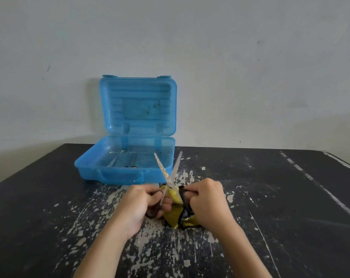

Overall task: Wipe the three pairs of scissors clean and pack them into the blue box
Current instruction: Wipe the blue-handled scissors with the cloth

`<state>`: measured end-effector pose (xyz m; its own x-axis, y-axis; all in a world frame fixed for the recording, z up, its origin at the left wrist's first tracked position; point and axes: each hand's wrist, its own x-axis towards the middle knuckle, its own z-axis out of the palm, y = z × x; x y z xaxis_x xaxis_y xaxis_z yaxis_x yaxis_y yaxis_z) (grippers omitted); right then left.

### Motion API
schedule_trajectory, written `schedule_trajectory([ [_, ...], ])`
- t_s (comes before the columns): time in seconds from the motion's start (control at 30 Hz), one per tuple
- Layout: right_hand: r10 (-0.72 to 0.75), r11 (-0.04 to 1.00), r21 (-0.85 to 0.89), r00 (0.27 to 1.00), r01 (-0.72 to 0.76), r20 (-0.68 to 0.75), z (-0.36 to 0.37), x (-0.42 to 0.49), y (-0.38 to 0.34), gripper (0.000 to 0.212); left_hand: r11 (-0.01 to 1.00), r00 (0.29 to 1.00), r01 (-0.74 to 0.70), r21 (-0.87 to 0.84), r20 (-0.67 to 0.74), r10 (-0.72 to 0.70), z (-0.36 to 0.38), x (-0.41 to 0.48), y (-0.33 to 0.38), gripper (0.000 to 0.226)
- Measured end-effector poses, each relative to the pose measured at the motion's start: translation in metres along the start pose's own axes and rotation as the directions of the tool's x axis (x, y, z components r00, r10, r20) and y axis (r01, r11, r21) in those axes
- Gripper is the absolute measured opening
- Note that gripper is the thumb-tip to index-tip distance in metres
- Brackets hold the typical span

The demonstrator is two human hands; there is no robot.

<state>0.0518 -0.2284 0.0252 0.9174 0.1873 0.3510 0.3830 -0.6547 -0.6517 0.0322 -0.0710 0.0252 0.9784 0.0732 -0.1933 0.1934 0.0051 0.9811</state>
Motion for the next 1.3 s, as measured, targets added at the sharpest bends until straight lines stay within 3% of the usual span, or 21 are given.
schedule_trajectory([
  [0.27, 0.015, 0.999, -0.051, 1.000, -0.015, 0.015, -0.002, 0.012, 0.008, 0.017, 0.996, 0.994, 0.092, 0.017, 0.057, -0.093, 0.002, 0.015, 0.014, 0.018],
  [0.4, 0.008, 1.000, 0.011, 0.999, -0.008, 0.054, 0.001, 0.015, 0.013, 0.012, 0.994, 0.999, 0.026, 0.103, -0.042, -0.022, 0.009, 0.021, 0.007, 0.034],
  [0.5, 0.034, 0.993, 0.106, 0.991, -0.048, 0.130, 0.001, 0.016, 0.016, 0.026, 0.991, 0.993, -0.008, 0.134, -0.116, 0.023, 0.007, 0.022, 0.000, 0.041],
  [0.57, 0.090, 0.980, 0.175, 0.995, -0.098, 0.052, 0.002, 0.023, 0.019, 0.035, 0.989, 0.986, -0.013, 0.149, -0.165, 0.038, 0.003, 0.024, -0.002, 0.042],
  [0.67, 0.019, 0.997, 0.079, 0.999, -0.017, -0.031, 0.014, 0.038, 0.022, 0.025, 0.980, 0.974, -0.010, 0.199, -0.220, 0.054, -0.004, 0.027, -0.003, 0.041],
  [0.87, -0.104, 0.993, -0.031, 0.953, 0.117, 0.284, 0.053, 0.054, 0.021, 0.022, 0.945, 0.963, 0.030, 0.325, -0.263, 0.060, -0.016, 0.030, -0.004, 0.041],
  [1.0, -0.038, 0.986, -0.144, 0.955, 0.084, 0.293, 0.063, 0.056, 0.028, 0.018, 0.919, 0.957, 0.031, 0.393, -0.276, 0.086, -0.018, 0.031, -0.010, 0.043],
  [1.13, 0.080, 0.993, 0.076, 0.987, -0.091, 0.136, 0.044, 0.051, 0.033, 0.013, 0.922, 0.952, 0.011, 0.388, -0.286, 0.109, -0.020, 0.033, -0.014, 0.043],
  [1.23, 0.168, 0.946, 0.280, 0.986, -0.165, 0.013, 0.027, 0.044, 0.036, 0.008, 0.916, 0.954, 0.007, 0.401, -0.278, 0.115, -0.021, 0.033, -0.015, 0.048],
  [1.3, 0.206, 0.895, 0.404, 0.978, -0.190, 0.003, 0.021, 0.038, 0.034, 0.009, 0.914, 0.960, 0.018, 0.406, -0.261, 0.097, -0.020, 0.033, -0.016, 0.052],
])
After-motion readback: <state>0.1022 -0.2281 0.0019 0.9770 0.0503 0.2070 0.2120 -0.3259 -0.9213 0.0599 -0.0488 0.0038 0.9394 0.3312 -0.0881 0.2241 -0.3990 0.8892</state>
